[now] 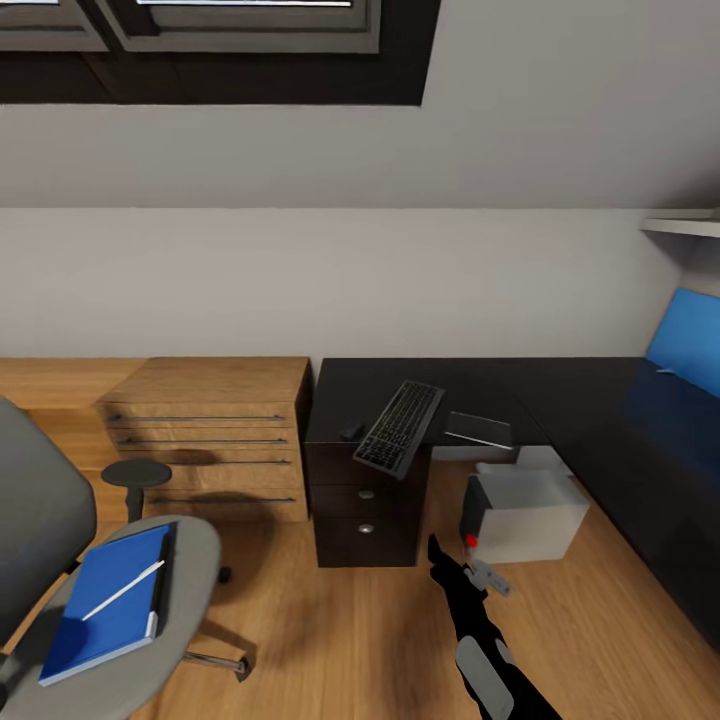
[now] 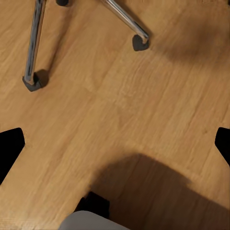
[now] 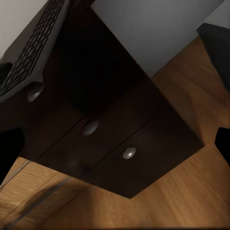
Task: In the bedroom, organize the workspace by keeping the computer under the desk, ensuring the monitor is on the desk, placing the keyboard on the desk next to the monitor, placing the mouse on the desk next to the keyboard, moving the folder from the swivel chair onto the desk next to the mouse, stacking the notebook on top of the folder with the pen on top of the notebook, and positioning the swivel chair next to the desk.
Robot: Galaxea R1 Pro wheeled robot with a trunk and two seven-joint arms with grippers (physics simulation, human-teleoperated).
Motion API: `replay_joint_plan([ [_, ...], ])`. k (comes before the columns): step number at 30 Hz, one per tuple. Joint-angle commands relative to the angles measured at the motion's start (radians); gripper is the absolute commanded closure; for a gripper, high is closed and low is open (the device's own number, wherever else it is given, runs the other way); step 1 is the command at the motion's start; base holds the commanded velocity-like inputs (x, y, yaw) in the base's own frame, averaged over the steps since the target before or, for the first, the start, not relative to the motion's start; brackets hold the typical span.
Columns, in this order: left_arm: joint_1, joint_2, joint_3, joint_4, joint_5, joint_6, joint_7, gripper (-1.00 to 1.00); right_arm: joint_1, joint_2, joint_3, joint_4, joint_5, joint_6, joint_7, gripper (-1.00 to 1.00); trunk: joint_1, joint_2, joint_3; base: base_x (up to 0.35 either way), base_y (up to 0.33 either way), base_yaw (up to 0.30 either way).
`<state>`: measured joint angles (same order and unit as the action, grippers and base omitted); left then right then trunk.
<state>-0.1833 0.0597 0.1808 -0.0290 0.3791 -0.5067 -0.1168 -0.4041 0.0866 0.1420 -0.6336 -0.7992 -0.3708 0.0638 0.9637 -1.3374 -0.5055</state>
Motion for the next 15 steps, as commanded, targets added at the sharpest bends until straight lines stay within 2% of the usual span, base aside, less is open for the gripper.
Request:
replay_joint_plan([
  [1,-0.001,0.0,0.008,0.001,0.005,-0.001,-0.01,-1.0,-0.001,0.0,0.002,0.001,-0.011,-0.005,0.006,-1.0,0.0,-0.001,-0.001,0.0,0.291,-0.001],
  [5,-0.001,0.0,0.008,0.001,0.004,-0.001,-0.01,-1.0,-0.001,-0.001,0.002,0.0,-0.011,-0.005,0.005,-1.0,0.0,-0.001,-0.001,0.0,0.228,0.0],
  [11,-0.001,0.0,0.007,0.001,0.004,-0.001,-0.01,-1.0,-0.001,-0.003,0.002,0.0,-0.011,-0.005,0.007,-1.0,0.0,-0.001,-0.001,0.001,0.042,0.0],
  [15,-0.001,0.0,0.006,0.001,0.004,-0.003,-0.01,-1.0,-0.001,-0.004,0.002,0.001,-0.01,-0.006,0.009,-1.0,0.0,-0.001,-0.001,0.191,0.005,0.0],
])
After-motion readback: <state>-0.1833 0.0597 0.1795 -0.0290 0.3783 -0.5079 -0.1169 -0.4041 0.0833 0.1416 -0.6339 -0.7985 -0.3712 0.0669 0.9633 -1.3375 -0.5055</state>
